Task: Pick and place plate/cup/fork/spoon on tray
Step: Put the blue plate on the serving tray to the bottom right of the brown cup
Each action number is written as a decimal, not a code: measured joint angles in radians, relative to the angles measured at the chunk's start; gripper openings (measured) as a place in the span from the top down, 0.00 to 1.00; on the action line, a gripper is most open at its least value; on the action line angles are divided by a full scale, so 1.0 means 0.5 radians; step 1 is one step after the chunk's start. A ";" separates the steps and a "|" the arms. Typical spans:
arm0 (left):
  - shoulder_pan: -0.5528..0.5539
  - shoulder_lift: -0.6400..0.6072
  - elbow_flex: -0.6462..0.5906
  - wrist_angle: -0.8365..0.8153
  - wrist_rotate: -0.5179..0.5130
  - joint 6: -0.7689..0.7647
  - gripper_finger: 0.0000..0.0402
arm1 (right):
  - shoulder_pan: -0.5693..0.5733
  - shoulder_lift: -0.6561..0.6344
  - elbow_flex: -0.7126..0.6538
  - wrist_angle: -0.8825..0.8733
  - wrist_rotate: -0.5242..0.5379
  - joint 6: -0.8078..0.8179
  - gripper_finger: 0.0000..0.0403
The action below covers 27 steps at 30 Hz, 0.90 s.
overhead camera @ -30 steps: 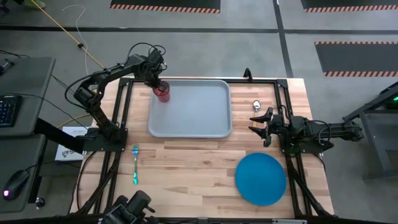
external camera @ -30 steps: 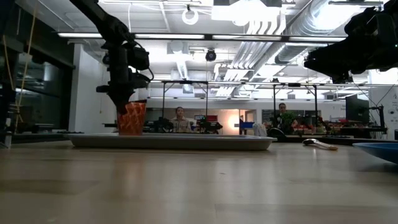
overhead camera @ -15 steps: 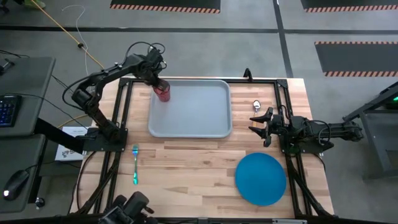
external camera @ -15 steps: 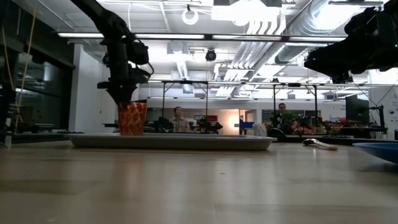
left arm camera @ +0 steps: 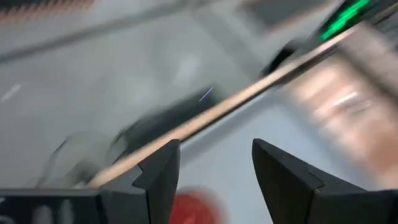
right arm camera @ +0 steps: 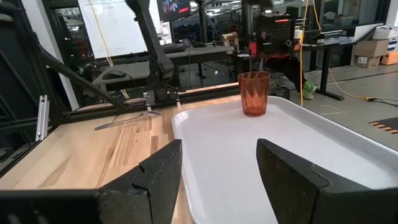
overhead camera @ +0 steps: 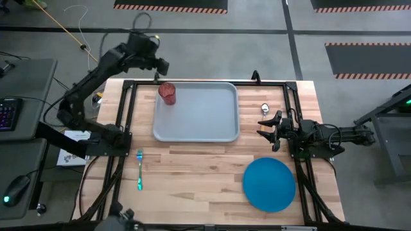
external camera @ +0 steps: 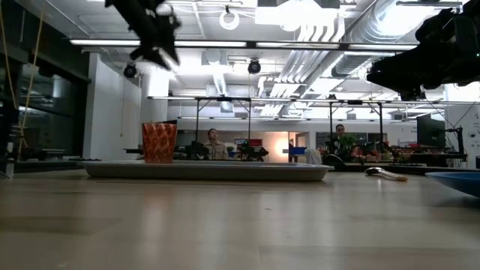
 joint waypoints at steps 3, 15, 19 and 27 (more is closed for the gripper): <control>-0.110 -0.190 -0.183 0.426 0.224 -0.099 0.52 | 0.000 0.000 0.000 -0.001 0.000 0.000 0.50; -0.916 -0.650 -1.508 2.501 0.425 -0.138 0.53 | 0.000 0.000 0.000 -0.001 0.000 0.000 0.50; -1.063 -0.650 -1.716 2.888 0.440 -0.034 0.53 | 0.001 0.000 0.000 0.000 0.001 0.000 0.50; -1.210 -0.651 -1.738 2.983 0.439 0.084 0.53 | 0.000 0.000 0.000 0.023 0.065 -0.133 0.50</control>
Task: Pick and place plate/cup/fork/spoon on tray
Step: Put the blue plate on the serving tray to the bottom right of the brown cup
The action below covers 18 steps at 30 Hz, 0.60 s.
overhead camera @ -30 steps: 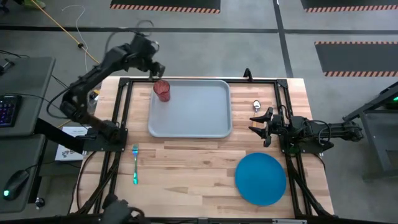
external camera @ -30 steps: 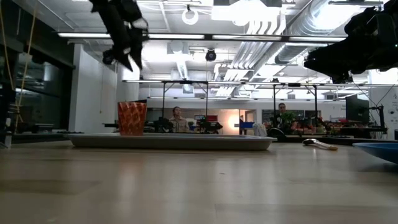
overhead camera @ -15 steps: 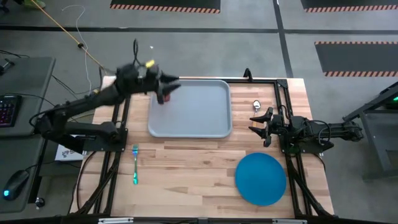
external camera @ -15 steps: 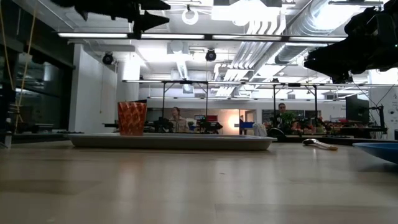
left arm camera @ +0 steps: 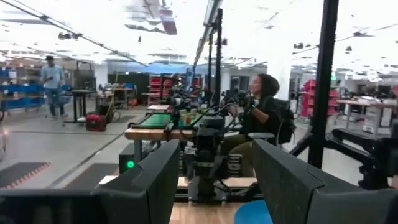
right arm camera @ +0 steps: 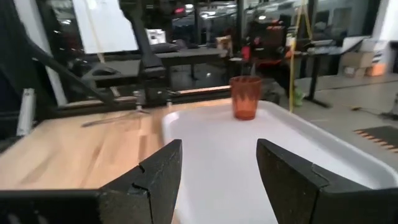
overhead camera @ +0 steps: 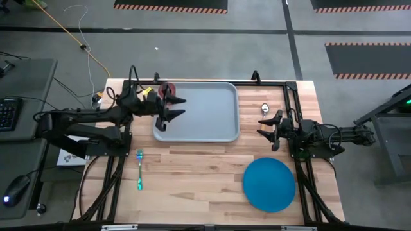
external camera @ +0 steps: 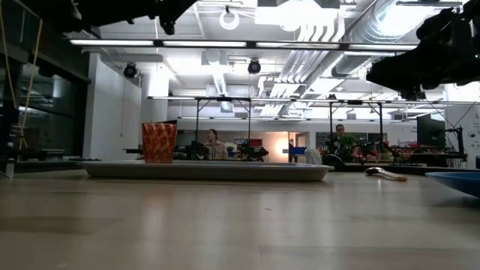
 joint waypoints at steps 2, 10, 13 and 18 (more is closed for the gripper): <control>-0.025 0.001 0.000 -0.002 -0.001 0.027 0.53 | 0.000 0.002 0.000 0.093 0.015 0.036 0.50; -0.079 0.000 0.000 -0.002 -0.009 0.039 0.53 | 0.000 0.002 0.000 1.076 0.313 0.550 0.50; -0.081 0.000 0.000 -0.003 -0.009 0.028 0.53 | -0.001 -0.002 0.000 1.338 0.554 0.464 0.50; -0.081 0.000 0.000 -0.004 -0.013 -0.031 0.53 | -0.001 0.129 0.091 1.028 0.544 0.513 0.50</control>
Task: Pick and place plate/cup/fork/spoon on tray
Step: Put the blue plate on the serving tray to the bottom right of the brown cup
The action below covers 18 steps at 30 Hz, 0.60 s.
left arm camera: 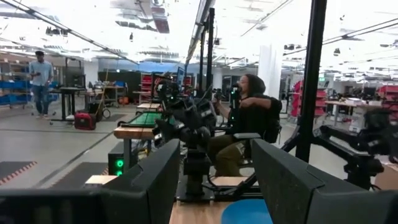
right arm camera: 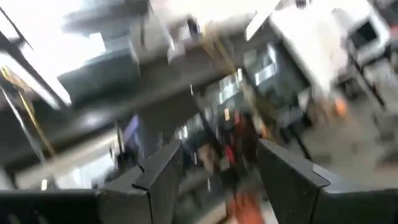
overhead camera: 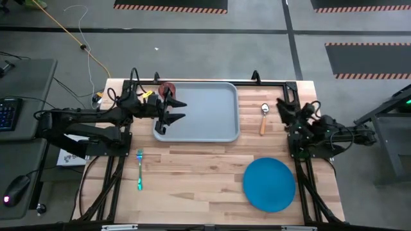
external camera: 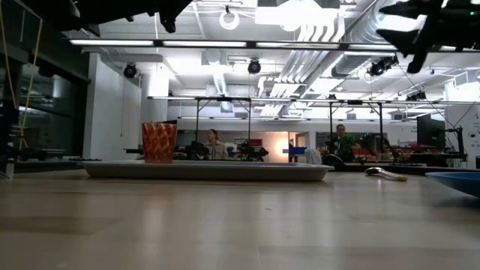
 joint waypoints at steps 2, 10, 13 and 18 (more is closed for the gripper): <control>0.000 0.000 0.000 0.000 0.000 0.000 0.53 | 0.000 0.162 0.089 -0.215 -0.068 0.108 0.50; 0.000 0.000 0.000 -0.001 -0.113 0.045 0.53 | 0.000 0.846 0.521 -0.979 -0.155 0.215 0.50; 0.001 0.000 0.000 -0.005 -0.152 0.031 0.53 | -0.001 1.002 0.658 -1.188 -0.327 0.377 0.50; -0.003 0.000 0.000 -0.027 -0.139 -0.016 0.53 | 0.002 1.180 0.916 -1.962 -0.998 0.671 0.50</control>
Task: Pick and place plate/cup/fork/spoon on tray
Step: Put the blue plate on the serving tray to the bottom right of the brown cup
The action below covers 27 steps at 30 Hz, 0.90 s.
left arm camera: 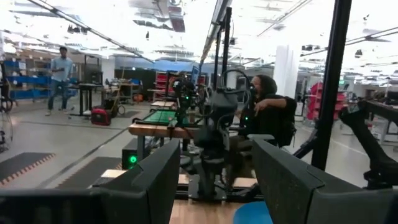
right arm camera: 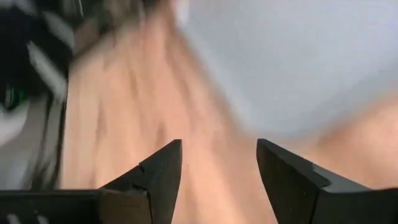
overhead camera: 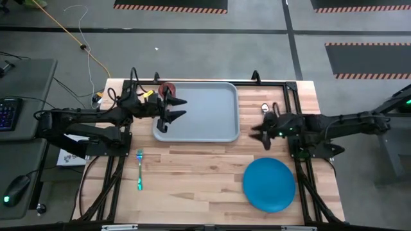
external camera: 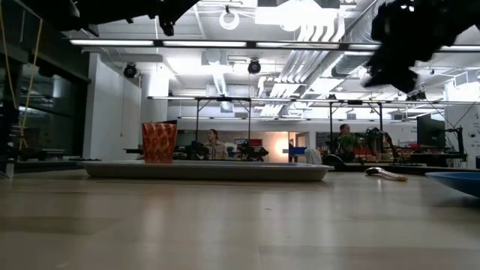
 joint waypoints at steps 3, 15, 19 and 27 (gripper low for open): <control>0.000 0.000 0.001 -0.016 0.003 -0.001 0.53 | 0.029 0.072 0.046 -0.443 -0.201 0.235 0.50; -0.001 0.000 0.001 -0.035 0.005 -0.005 0.53 | 0.095 0.134 -0.265 -0.765 -0.357 0.522 0.50; -0.001 0.000 0.001 -0.035 0.005 -0.005 0.53 | 0.095 0.134 -0.360 -0.651 -0.430 0.538 0.50; -0.001 0.000 0.001 -0.035 0.005 -0.004 0.53 | 0.095 0.134 -0.518 -0.448 -0.622 0.544 0.50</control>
